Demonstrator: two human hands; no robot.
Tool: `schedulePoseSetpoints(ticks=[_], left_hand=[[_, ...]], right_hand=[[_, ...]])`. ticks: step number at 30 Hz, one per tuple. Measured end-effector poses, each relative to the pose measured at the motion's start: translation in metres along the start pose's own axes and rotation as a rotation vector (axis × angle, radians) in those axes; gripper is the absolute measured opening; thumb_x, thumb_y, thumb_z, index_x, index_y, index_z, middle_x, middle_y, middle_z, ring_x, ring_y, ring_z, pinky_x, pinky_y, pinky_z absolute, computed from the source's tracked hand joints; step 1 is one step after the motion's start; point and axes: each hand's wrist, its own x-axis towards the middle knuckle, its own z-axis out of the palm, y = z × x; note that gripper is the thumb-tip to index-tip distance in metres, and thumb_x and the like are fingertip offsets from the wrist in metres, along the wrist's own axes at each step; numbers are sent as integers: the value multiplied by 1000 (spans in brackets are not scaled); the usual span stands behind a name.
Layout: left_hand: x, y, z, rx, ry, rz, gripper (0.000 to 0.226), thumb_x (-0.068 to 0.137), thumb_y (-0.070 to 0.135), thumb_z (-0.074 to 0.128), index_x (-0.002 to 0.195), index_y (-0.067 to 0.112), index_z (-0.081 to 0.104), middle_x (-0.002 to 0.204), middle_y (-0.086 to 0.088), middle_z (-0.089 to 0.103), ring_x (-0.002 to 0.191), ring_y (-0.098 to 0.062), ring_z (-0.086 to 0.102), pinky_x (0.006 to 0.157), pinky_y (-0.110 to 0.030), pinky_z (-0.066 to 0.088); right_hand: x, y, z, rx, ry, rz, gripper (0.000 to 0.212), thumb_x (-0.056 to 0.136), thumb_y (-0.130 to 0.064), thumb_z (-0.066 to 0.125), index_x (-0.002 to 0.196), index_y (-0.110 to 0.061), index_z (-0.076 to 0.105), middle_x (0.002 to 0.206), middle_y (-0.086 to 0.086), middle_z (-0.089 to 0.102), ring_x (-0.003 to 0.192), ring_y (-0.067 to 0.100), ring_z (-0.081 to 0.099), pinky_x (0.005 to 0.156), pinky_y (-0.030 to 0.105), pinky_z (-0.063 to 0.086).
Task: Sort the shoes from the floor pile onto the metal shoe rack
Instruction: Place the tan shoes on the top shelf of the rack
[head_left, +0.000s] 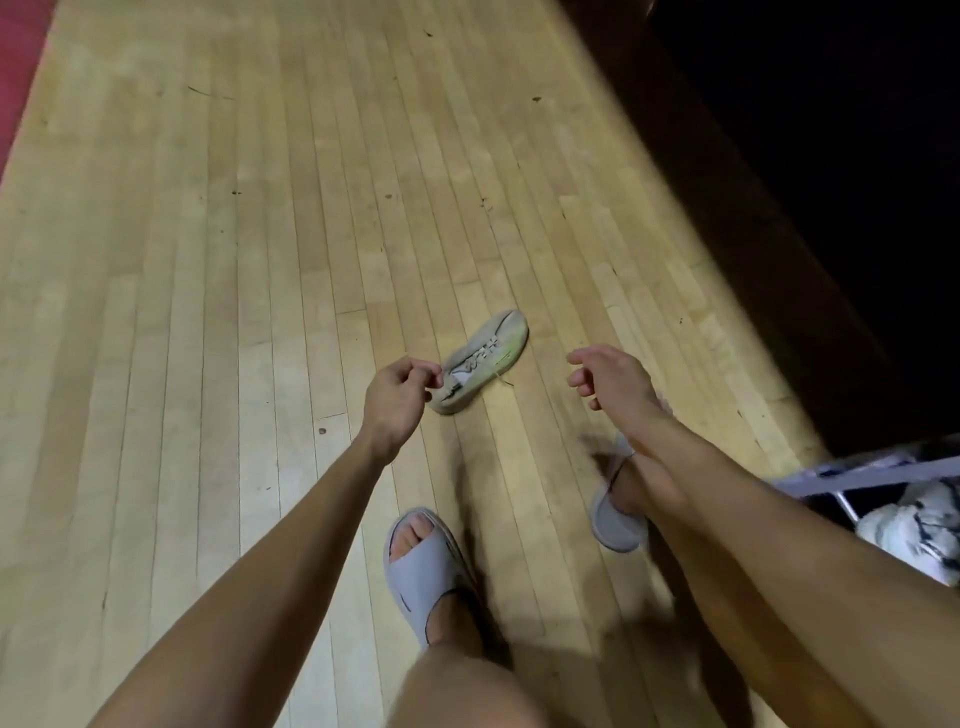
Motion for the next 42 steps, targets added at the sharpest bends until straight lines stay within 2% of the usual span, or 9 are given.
schedulePoseSetpoints(ticks=[4,10,16,21,26,31,36,39,42], left_hand=[[46,-34,18,6,-5,-86,24,95,8,43,88,11,66,83,-4,66,63,-7,54,54,-16,40],[108,-83,46,106,-25,-146,22,96,16,48,85,17,67,91,-6,68,68,-10,56,56,-21,40],[157,-129,53,611,-16,-17,22,91,35,59,105,19,63,102,-2,70,92,-23,65,81,-35,54],[163,-148,63,826,20,55,32,84,28,67,112,12,62,110,-13,59,99,-31,58,73,-32,44],[152,-148,62,497,22,-10,12,83,19,72,82,15,60,81,-2,64,73,-19,56,58,-26,39],[123,-133,63,27,14,-84,16,83,6,74,78,11,58,77,-9,61,63,-16,54,53,-23,45],[94,-83,72,-65,-1,-128,26,87,5,69,75,14,48,76,-11,60,68,-24,54,62,-40,47],[71,-49,78,-73,5,-81,27,87,2,66,75,14,46,71,-9,57,62,-23,51,51,-29,43],[43,-12,79,-84,22,-34,27,87,1,66,74,13,46,72,-9,57,59,-20,52,51,-28,41]], right_hand=[[50,35,29,-7,-56,109,23,95,-20,43,93,-20,66,77,2,65,67,14,51,58,25,38],[101,83,62,-91,-157,172,25,96,-26,43,107,-14,62,85,5,67,74,19,54,65,33,43],[129,120,76,-167,-200,214,34,99,-31,39,120,-10,57,89,5,68,81,20,59,69,34,46],[123,133,79,-180,-214,232,33,101,-22,36,115,-2,59,85,7,66,79,22,55,65,32,42],[116,127,79,-133,-210,239,32,98,-25,40,113,-5,60,83,6,65,75,20,53,63,32,41],[102,112,67,-76,-202,251,31,96,-25,42,112,-6,60,84,7,67,74,17,52,60,28,40],[73,81,41,-49,-161,217,30,98,-27,40,113,-9,58,85,6,67,75,18,53,63,30,42],[54,55,17,-53,-122,179,32,99,-30,37,113,-9,56,87,6,68,77,21,55,66,33,43],[27,31,-13,-91,-85,109,32,101,-28,35,111,-7,57,88,5,65,75,19,53,71,35,44]])
